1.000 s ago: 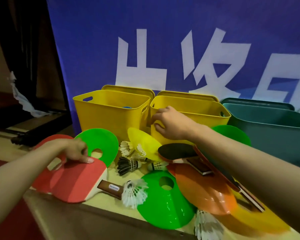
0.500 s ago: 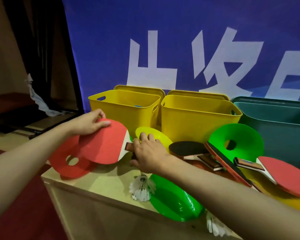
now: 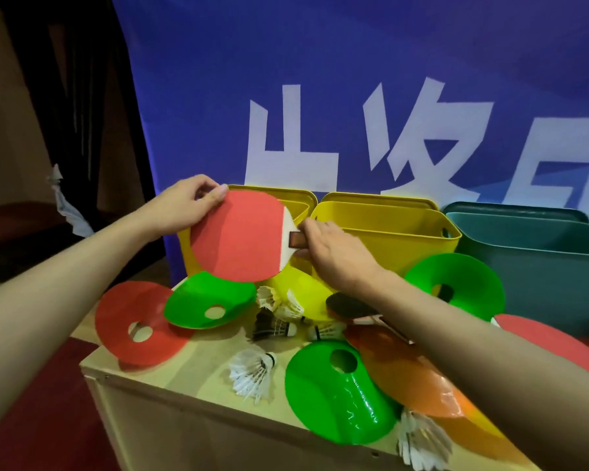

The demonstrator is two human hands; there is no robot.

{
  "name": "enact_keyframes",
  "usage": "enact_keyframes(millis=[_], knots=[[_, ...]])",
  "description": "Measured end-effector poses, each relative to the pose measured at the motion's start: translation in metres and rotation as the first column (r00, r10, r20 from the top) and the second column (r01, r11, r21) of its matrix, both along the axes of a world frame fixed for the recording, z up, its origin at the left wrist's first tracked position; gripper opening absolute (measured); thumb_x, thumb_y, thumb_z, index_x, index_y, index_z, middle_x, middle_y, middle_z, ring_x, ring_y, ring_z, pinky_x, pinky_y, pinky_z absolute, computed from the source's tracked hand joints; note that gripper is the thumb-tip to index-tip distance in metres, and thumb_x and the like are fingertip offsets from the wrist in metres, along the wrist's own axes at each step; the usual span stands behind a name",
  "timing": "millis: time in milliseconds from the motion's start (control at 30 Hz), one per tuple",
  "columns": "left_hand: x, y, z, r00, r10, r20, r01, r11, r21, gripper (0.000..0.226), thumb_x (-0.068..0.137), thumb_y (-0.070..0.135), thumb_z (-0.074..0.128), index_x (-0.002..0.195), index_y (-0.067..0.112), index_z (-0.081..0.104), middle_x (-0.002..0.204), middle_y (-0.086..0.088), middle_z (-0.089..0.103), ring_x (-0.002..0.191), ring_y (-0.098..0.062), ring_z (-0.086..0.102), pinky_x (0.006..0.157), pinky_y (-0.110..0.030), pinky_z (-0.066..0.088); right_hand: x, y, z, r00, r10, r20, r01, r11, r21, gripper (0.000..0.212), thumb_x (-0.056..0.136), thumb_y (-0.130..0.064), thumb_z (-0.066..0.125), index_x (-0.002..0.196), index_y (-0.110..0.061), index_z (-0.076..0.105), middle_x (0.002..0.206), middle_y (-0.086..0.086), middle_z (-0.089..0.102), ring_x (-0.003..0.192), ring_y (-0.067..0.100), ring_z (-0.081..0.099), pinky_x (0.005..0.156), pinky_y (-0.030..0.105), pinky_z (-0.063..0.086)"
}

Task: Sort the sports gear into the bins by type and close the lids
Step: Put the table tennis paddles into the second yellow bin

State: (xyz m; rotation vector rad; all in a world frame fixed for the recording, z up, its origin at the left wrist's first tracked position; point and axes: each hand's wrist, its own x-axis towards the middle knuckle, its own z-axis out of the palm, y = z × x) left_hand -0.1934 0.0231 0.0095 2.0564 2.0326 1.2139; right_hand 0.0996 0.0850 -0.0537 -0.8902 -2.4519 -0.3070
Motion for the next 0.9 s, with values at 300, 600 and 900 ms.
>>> enact_keyframes(millis=[300, 600, 900], knots=[[0.044, 0.034, -0.030, 0.941, -0.166, -0.295, 0.119, 0.978, -0.169, 0.027, 0.103, 0.038, 0.051, 0.126, 0.027, 0.061, 0.122, 0.002, 0.060, 0.106, -0.007, 0.059, 0.095, -0.035, 0.054, 0.112, 0.092, 0.044, 0.947, -0.219, -0.236, 0.154, 0.951, -0.268, 0.029, 0.101, -0.030, 0.059, 0.119, -0.010, 0.048, 0.123, 0.006, 0.066, 0.101, 0.021, 0.061, 0.082, 0.037, 0.048], [0.102, 0.058, -0.048, 0.859, -0.339, -0.382, 0.198, 0.910, -0.364, 0.024, 0.103, 0.034, 0.055, 0.122, 0.025, 0.065, 0.119, 0.005, 0.059, 0.106, -0.007, 0.063, 0.096, -0.036, 0.053, 0.133, 0.187, 0.036, 0.924, -0.379, -0.056, 0.329, 0.859, -0.393, 0.028, 0.101, -0.032, 0.061, 0.118, -0.011, 0.055, 0.117, 0.007, 0.067, 0.099, 0.024, 0.061, 0.084, 0.037, 0.050], [0.117, 0.065, -0.062, 0.776, -0.381, -0.503, 0.186, 0.900, -0.394, 0.060, 0.089, 0.069, 0.034, 0.132, 0.032, 0.056, 0.124, 0.011, 0.055, 0.109, -0.003, 0.055, 0.093, -0.023, 0.047, 0.139, 0.197, 0.030, 0.918, -0.368, 0.150, 0.397, 0.853, -0.338, 0.043, 0.105, -0.043, 0.047, 0.132, -0.012, 0.061, 0.128, 0.011, 0.065, 0.114, 0.028, 0.061, 0.102, 0.046, 0.050]])
